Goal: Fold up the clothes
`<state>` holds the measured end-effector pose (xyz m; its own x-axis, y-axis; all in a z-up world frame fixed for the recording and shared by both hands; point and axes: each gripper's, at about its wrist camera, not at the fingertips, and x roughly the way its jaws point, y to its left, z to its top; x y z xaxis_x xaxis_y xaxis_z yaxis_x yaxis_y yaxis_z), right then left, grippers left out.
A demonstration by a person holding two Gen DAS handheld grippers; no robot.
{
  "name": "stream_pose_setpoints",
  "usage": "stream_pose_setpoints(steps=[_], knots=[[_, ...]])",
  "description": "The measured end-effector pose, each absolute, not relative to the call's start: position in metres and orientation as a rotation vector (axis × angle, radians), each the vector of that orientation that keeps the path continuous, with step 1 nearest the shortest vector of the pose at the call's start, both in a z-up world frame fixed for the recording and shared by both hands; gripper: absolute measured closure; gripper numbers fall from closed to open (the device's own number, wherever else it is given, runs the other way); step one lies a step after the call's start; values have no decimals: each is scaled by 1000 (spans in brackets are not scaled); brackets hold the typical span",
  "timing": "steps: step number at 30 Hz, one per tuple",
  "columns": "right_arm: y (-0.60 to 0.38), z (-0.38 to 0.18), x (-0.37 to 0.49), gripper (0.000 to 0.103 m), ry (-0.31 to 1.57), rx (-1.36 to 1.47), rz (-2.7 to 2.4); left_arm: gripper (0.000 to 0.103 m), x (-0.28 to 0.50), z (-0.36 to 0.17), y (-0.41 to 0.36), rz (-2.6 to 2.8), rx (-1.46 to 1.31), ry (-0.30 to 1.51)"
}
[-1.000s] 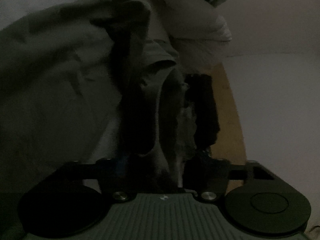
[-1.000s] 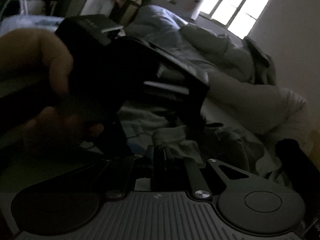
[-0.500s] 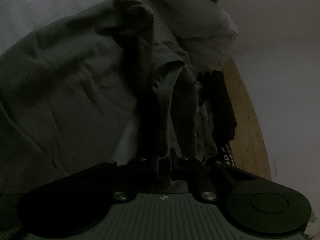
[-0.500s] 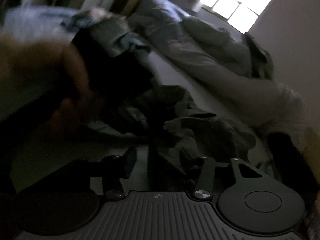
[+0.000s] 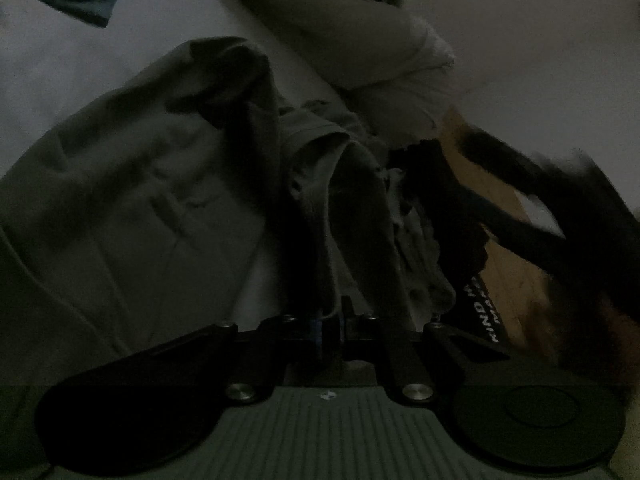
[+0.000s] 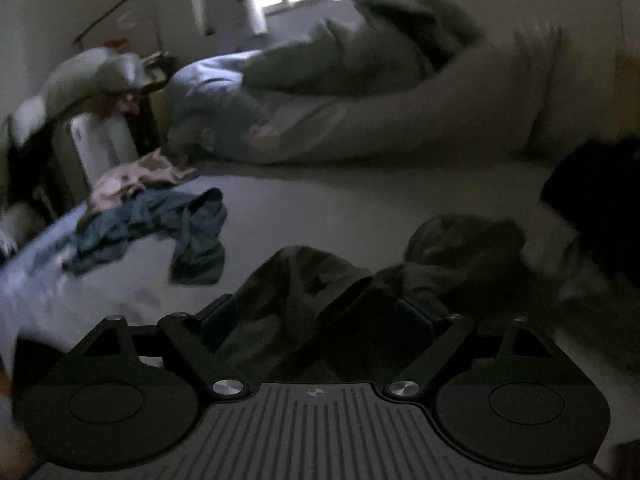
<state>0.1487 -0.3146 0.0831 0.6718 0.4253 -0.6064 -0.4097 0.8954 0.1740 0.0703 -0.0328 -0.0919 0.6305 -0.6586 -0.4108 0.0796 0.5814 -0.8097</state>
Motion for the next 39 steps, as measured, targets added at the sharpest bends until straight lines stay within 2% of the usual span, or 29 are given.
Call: stream_pose_setpoints(steps=[1, 2, 4, 9, 10, 11, 13, 18, 22, 24, 26, 27, 37, 38, 39], knots=[[-312, 76, 156, 20, 712, 64, 467, 94, 70, -92, -33, -486, -843, 779], [-310, 68, 163, 30, 732, 105, 459, 94, 70, -91, -32, -488, -839, 778], [-306, 49, 180, 42, 766, 187, 426, 94, 68, -91, -31, -490, -830, 777], [-292, 16, 214, 48, 826, 232, 382, 94, 67, -90, -31, -498, -820, 772], [-290, 12, 217, 60, 832, 226, 375, 94, 67, -90, -31, -500, -820, 773], [-288, 8, 220, 79, 838, 220, 369, 94, 67, -90, -31, -502, -820, 773], [-284, -1, 226, 92, 849, 208, 356, 94, 66, -89, -31, -505, -818, 772], [-282, -5, 227, 92, 877, 157, 318, 94, 65, -89, -32, -502, -814, 771], [-289, 1, 220, 87, 885, 196, 300, 94, 65, -90, -34, -505, -811, 774], [-294, 2, 215, 76, 885, 241, 300, 94, 66, -90, -35, -508, -810, 775], [-298, 1, 213, 49, 891, 286, 300, 94, 65, -90, -34, -509, -812, 775], [-299, 1, 210, 46, 889, 310, 302, 94, 66, -90, -34, -509, -813, 777], [-281, -20, 215, 43, 922, 311, 280, 94, 64, -93, -38, -518, -806, 789], [-279, -21, 216, 46, 924, 304, 283, 94, 64, -93, -38, -518, -806, 789], [-278, -20, 215, 55, 919, 300, 293, 94, 64, -94, -38, -519, -808, 791]])
